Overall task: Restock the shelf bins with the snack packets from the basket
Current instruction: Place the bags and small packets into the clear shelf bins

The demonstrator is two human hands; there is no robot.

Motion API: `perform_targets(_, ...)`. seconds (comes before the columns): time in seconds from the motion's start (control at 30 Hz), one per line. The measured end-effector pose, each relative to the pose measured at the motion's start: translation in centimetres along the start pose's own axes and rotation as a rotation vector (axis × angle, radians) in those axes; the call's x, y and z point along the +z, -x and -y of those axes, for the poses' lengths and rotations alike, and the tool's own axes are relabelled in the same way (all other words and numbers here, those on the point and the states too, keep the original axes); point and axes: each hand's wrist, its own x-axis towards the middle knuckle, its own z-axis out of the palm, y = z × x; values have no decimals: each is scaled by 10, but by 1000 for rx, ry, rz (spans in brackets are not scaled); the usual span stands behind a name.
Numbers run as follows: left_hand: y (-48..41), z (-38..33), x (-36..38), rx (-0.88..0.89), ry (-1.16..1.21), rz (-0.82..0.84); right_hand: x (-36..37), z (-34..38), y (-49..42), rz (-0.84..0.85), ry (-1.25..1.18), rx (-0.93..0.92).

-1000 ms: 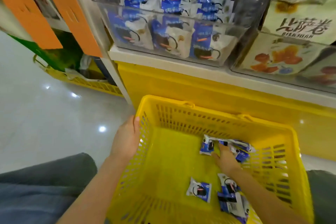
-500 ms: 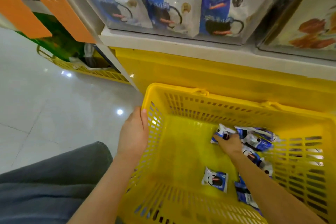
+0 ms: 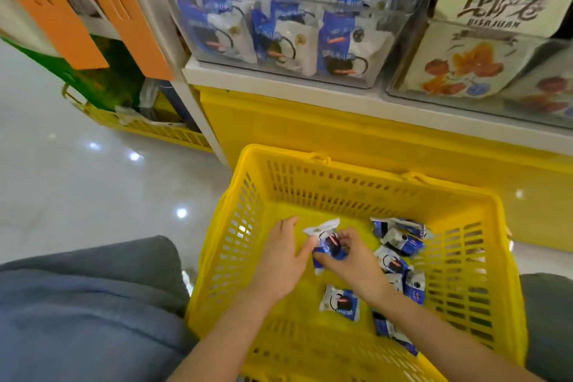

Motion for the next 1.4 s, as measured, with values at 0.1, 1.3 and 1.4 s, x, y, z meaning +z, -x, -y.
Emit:
perform_targets(0.1,8,-6,17,-183,521,88,-1,6,19,29,-92,-114)
perform_targets(1.3,14,19,-9,-453,718,-102,-13,-19,-4,92,-94,37)
perform_targets(1.4,21,14,-16,-429,819,-132,-25,19,7,14,-202,27)
